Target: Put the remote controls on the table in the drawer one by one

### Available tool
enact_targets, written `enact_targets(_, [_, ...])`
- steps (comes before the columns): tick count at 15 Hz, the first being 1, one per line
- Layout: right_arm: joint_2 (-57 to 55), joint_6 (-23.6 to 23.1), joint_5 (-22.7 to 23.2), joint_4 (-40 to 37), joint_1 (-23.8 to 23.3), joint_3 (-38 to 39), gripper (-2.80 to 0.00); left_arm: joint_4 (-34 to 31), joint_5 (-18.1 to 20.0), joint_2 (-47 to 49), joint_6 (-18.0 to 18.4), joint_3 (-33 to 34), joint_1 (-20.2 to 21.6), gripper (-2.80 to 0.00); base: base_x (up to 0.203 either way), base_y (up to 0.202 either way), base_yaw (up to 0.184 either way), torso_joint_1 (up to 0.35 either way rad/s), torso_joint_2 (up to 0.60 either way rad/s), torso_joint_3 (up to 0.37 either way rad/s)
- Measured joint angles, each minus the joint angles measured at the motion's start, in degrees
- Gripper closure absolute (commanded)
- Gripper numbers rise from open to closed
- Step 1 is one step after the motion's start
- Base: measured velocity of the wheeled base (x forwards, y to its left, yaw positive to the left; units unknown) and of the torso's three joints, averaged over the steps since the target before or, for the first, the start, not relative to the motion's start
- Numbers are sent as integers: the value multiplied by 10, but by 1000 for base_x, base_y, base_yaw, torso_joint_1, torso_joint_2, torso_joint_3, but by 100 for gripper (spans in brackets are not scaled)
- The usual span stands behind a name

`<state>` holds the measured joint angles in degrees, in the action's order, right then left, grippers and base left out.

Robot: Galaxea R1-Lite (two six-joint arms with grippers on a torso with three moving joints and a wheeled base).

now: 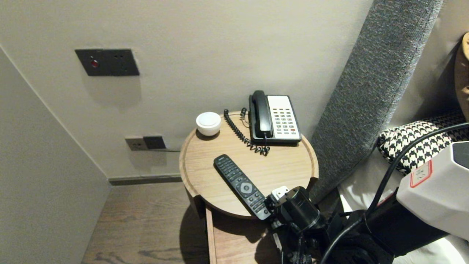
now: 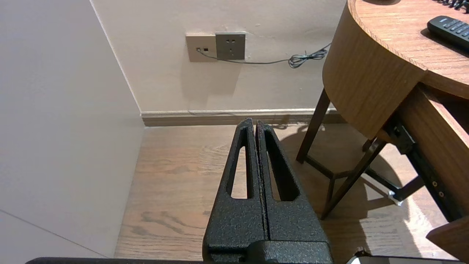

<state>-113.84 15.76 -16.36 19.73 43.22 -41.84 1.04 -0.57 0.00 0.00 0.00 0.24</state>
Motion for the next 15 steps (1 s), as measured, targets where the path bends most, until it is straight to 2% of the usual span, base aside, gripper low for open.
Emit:
enact_targets(10, [16,0,0,-6,6,8,-280,0,0,0,0,0,0,0,0,0,0,0,0,0])
enact_targets(11, [31,0,0,-6,10,12,0,0,0,0,0,0,0,0,0,0,0,0,0,0])
enact_targets(15, [69,-1,-5,-9,17,27,0,0,0,0,0,0,0,0,0,0,0,0,0,0])
